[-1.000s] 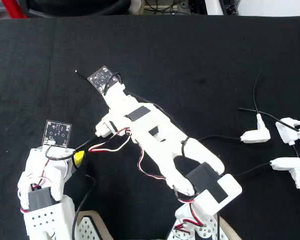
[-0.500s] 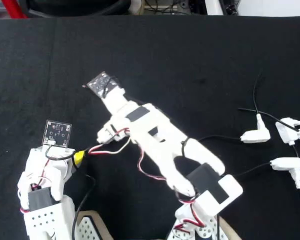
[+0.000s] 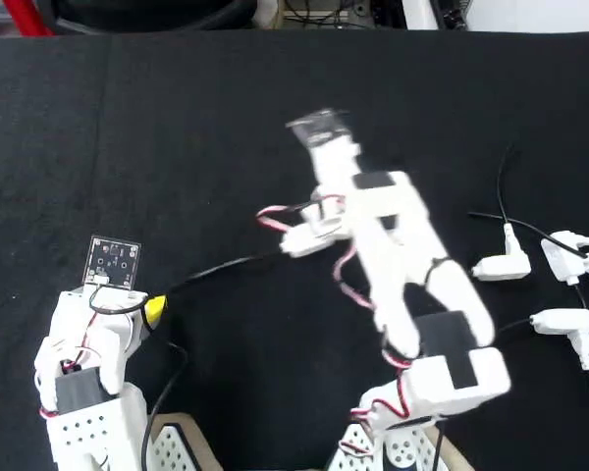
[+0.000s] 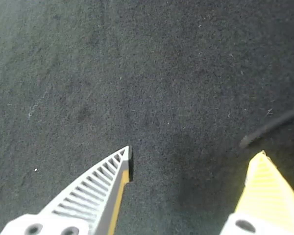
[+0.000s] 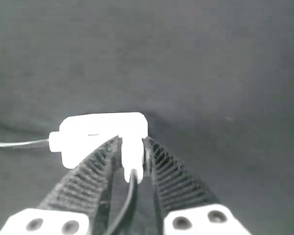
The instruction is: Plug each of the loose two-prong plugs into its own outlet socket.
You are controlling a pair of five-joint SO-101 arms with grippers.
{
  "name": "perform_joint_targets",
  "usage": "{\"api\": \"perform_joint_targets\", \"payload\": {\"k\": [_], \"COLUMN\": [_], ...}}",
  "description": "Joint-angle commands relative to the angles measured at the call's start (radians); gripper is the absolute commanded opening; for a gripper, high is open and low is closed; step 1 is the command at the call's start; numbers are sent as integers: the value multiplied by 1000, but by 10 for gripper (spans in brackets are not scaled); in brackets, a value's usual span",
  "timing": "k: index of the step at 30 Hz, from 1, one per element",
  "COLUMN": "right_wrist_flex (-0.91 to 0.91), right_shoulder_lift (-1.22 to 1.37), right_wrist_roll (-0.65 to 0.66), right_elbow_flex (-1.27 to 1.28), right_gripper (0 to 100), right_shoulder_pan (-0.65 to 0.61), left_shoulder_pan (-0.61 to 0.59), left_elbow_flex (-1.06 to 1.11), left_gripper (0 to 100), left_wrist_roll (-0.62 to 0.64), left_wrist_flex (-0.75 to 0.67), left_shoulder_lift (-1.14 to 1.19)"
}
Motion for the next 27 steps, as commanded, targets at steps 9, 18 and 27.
{"api": "perform_joint_targets", "payload": {"k": [9, 18, 27], "right_wrist_flex": [-61, -213, -176], "right_shoulder_lift": [10, 10, -51], "right_wrist_roll": [290, 394, 169], "right_elbow_flex": [-59, -58, -50], "right_gripper": [11, 88, 230], "right_shoulder_pan": [614, 829, 764], "left_shoulder_pan": [-8, -7, -2], "left_elbow_flex": [15, 15, 15], "left_gripper": [367, 367, 367], "left_wrist_roll": [-12, -12, -12], "left_wrist_flex": [-2, -2, -3], "left_shoulder_lift": [-14, -14, -14]}}
